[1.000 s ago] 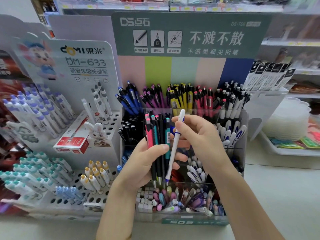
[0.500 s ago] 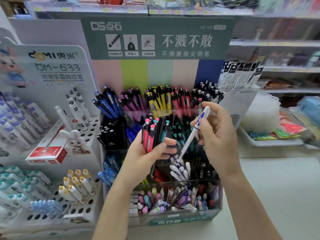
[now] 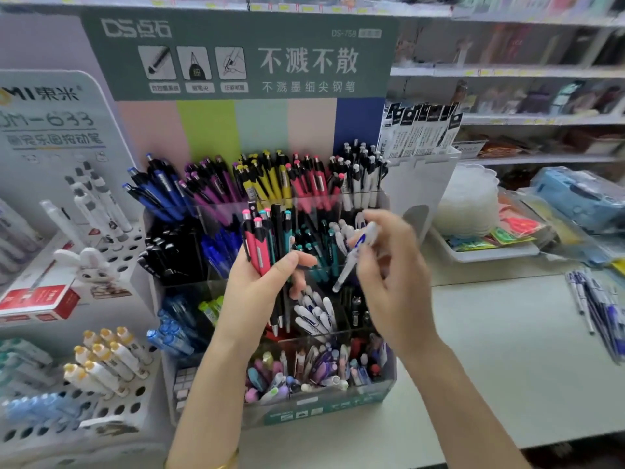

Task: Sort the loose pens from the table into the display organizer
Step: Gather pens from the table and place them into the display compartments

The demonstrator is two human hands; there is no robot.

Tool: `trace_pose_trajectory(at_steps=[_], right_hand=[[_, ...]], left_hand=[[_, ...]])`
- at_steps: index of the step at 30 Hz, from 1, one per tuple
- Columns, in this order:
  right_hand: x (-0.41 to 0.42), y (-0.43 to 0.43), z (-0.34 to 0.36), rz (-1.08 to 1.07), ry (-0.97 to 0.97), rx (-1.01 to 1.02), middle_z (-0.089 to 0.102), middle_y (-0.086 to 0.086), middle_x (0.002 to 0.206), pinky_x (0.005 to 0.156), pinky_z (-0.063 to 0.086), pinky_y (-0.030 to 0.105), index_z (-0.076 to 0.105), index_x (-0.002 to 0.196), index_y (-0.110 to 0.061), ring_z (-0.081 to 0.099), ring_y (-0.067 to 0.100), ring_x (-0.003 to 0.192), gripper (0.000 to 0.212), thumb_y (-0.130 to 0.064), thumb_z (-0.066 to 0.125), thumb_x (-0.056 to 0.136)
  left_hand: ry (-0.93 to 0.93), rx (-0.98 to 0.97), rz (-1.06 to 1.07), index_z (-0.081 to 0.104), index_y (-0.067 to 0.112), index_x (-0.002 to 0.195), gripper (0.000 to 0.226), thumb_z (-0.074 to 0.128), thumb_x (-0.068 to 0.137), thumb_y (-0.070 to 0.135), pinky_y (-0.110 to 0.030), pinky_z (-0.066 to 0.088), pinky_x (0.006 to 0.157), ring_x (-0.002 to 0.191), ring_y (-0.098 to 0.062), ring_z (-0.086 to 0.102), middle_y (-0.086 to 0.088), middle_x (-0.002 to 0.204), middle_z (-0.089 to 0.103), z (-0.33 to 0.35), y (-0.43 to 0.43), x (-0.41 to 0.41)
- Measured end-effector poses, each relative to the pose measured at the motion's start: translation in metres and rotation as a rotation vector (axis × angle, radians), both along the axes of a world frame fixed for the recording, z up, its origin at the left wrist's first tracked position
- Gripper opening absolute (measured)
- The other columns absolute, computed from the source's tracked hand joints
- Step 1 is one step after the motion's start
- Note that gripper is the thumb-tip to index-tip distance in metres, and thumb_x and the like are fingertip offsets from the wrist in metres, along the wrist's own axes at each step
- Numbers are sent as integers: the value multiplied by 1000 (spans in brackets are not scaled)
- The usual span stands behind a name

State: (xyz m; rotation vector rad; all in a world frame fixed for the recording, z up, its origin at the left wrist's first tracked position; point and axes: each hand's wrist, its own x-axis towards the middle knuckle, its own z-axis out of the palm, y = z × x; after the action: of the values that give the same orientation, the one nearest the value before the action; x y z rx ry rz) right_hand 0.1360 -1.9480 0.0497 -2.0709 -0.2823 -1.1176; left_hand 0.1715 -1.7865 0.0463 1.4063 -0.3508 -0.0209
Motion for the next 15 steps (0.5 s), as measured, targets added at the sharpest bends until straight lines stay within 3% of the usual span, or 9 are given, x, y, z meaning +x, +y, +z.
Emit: trace_pose_trajectory(at_steps=[4, 8, 11, 13, 15], right_hand=[[2, 11, -27, -106, 113, -160, 59, 3, 79, 55, 48, 28, 43, 120, -22, 51, 14, 64, 29, -15, 46, 92], [6, 15, -44, -160, 207, -369, 63, 4, 73, 54, 52, 35, 62, 93, -12, 60, 22, 65, 14, -4, 59, 82], [9, 13, -50, -131, 433, -486, 61, 5, 75, 56, 50, 38, 67, 76, -8, 60, 26, 70, 9, 1, 68, 75], [12, 11, -51, -125, 596, -575, 61, 6, 87, 68, 49, 37, 70, 85, -8, 59, 27, 85, 13, 3, 64, 80], [11, 11, -47, -85, 588, -537, 63, 8, 90, 73, 49, 38, 70, 92, -7, 59, 28, 88, 17, 3, 59, 83]], left_hand=[[75, -39, -55, 56, 3, 111, 18, 54, 94, 8, -31, 52, 62, 69, -21, 63, -12, 92, 73, -5, 3, -3], [153, -84, -113, 59, 6, 110, 19, 53, 92, 8, -31, 56, 66, 74, -19, 68, -8, 91, 74, -9, 7, -8], [193, -131, -150, 57, 4, 115, 22, 51, 94, 5, -30, 56, 66, 78, -21, 69, -12, 97, 73, -10, 11, -8], [208, -168, -185, 54, 0, 119, 31, 54, 89, 9, -30, 56, 65, 79, -22, 69, -15, 100, 73, -9, 12, -8], [218, -205, -230, 52, -2, 120, 38, 55, 84, 11, -30, 56, 64, 79, -23, 69, -16, 100, 73, -7, 13, -9]])
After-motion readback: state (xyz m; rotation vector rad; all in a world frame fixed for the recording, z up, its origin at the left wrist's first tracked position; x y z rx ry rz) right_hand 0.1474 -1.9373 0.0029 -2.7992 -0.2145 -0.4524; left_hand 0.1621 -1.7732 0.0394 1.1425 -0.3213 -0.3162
